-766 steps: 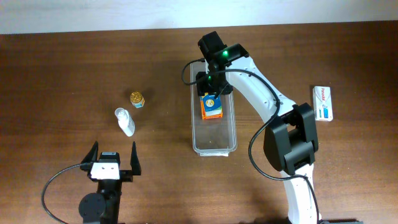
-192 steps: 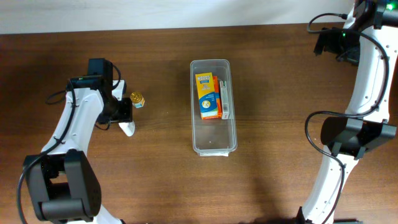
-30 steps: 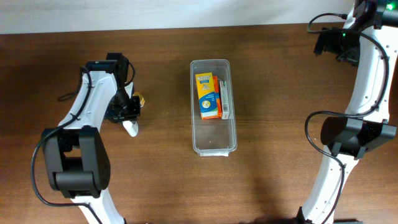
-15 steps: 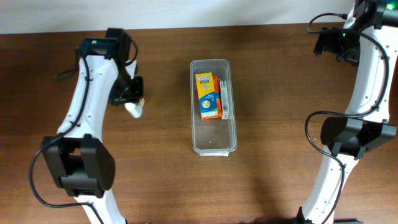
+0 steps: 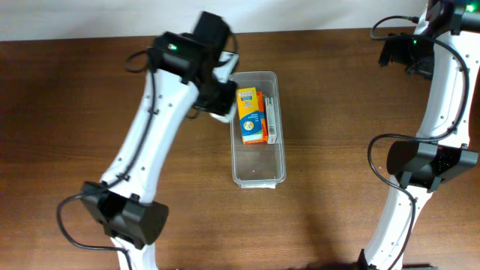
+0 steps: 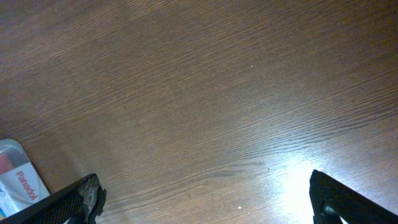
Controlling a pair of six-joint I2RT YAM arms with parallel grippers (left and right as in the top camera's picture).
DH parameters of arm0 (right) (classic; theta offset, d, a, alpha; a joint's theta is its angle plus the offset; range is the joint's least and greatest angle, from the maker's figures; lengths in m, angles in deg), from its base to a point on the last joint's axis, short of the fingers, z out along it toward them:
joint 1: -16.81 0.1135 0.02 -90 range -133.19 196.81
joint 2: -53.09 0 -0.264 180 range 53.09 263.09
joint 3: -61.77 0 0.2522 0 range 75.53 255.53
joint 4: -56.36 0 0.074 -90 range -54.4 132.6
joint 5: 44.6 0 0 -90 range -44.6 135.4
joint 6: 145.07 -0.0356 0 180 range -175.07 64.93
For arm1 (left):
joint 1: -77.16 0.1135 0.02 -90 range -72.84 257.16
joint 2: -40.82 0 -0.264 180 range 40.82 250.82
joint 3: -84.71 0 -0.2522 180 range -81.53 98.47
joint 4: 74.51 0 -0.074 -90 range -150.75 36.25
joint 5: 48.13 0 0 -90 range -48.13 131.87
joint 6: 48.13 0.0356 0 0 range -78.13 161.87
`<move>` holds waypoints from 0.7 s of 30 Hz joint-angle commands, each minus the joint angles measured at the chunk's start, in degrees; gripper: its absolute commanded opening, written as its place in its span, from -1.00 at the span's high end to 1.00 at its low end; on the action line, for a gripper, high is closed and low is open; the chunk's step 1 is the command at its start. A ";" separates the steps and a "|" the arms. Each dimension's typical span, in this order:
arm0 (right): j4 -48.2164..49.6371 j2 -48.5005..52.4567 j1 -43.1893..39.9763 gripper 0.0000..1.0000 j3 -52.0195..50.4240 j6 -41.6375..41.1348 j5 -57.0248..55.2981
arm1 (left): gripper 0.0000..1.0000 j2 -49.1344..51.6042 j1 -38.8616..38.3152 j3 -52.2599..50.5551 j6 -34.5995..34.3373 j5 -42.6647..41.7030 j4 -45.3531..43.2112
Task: Pack container
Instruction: 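Lift the pump bottle and carry it over the container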
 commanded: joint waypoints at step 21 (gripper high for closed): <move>-0.33 -0.46 0.02 -0.97 -0.15 -0.04 0.31 | 0.60 7.41 -12.24 0.92 -11.91 -1.64 2.27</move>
